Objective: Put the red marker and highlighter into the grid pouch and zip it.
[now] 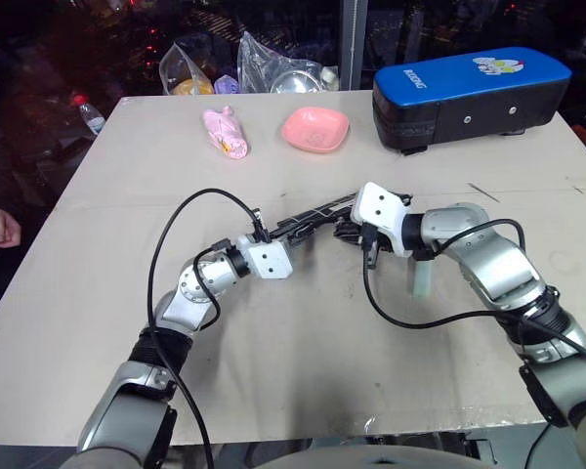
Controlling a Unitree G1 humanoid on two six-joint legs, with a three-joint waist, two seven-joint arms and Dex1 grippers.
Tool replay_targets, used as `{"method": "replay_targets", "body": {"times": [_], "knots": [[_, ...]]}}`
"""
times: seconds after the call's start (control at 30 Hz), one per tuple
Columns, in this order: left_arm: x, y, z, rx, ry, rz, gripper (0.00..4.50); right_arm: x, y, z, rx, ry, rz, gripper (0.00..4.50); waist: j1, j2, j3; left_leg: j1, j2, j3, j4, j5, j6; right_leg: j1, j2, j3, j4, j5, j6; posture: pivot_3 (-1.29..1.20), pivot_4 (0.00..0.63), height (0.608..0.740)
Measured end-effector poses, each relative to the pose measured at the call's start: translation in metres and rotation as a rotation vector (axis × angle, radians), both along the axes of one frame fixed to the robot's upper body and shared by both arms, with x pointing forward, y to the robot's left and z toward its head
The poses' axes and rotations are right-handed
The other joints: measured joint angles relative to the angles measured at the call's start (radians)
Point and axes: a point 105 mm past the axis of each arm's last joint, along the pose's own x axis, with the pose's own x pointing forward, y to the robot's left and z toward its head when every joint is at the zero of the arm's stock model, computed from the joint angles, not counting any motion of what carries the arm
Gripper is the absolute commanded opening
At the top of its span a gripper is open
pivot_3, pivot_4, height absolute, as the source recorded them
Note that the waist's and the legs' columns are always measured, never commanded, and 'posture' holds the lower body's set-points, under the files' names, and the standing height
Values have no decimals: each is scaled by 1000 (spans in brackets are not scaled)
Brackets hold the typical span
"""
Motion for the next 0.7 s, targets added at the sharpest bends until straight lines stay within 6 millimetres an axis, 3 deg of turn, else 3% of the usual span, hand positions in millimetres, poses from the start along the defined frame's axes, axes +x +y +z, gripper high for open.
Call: {"method": "replay_targets", "body": {"times": [0.4,0.5,0.6,0.7], "knots": [[3,-8,0,-6,2,-12,0,-8,15,-1,1,15,35,112,0,0,0,0,0,0,0,0,0,0,0,0,0,0,0,0,150,734],[6,-11,0,-50,27,2,0,-11,11,5,35,11,51,1598,2,0,0,0,0,0,0,0,0,0,0,0,0,0,0,0,150,734],[6,-12,8,-160,77,20,0,-12,-13,14,98,27,6,2967,8,-1,0,-1,-1,-1,1,0,0,1,-1,-1,-1,0,1,0,150,734],[3,-9,15,-222,114,24,0,-10,-49,23,144,60,-88,2967,9,-1,1,-1,-1,-1,1,0,0,1,-1,0,-1,1,1,0,150,734]]}}
